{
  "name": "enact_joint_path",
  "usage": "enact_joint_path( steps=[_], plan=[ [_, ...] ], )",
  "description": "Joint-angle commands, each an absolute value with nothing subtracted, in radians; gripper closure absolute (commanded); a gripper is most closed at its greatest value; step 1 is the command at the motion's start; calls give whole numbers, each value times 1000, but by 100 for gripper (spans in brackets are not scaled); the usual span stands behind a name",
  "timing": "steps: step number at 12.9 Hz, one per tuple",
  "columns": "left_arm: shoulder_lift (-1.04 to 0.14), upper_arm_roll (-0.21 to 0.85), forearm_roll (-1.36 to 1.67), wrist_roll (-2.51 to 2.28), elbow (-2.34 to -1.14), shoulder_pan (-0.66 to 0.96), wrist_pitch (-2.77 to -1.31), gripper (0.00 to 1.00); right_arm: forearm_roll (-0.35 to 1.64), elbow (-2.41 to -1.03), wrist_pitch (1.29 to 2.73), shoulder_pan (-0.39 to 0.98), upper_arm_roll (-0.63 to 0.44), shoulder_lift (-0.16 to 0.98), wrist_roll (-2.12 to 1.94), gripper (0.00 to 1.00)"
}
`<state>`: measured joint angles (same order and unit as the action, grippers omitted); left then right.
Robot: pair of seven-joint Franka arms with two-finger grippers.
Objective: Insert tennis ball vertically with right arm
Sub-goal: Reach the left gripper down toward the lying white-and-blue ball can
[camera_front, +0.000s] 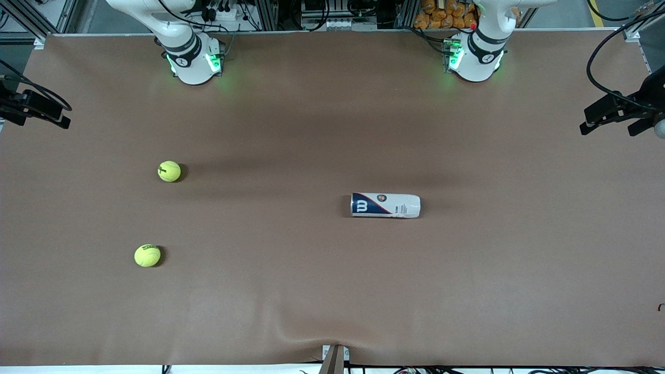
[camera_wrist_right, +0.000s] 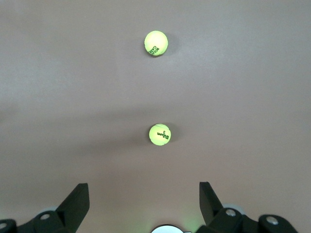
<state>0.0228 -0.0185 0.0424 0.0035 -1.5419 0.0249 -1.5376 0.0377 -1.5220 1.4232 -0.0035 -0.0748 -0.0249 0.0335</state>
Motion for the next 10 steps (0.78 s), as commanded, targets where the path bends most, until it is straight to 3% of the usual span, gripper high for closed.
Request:
enact_joint_path(
  steps=[1, 10],
  plan=[
    [25, -17, 35, 12, -1537, 23, -1532, 0, 26, -1514, 1411, -8, -72, -29, 32, 0],
    [-15, -8, 40, 44, -1545, 29, -1511, 0, 26, -1516, 1411, -8, -74, -29, 28, 0]
  ],
)
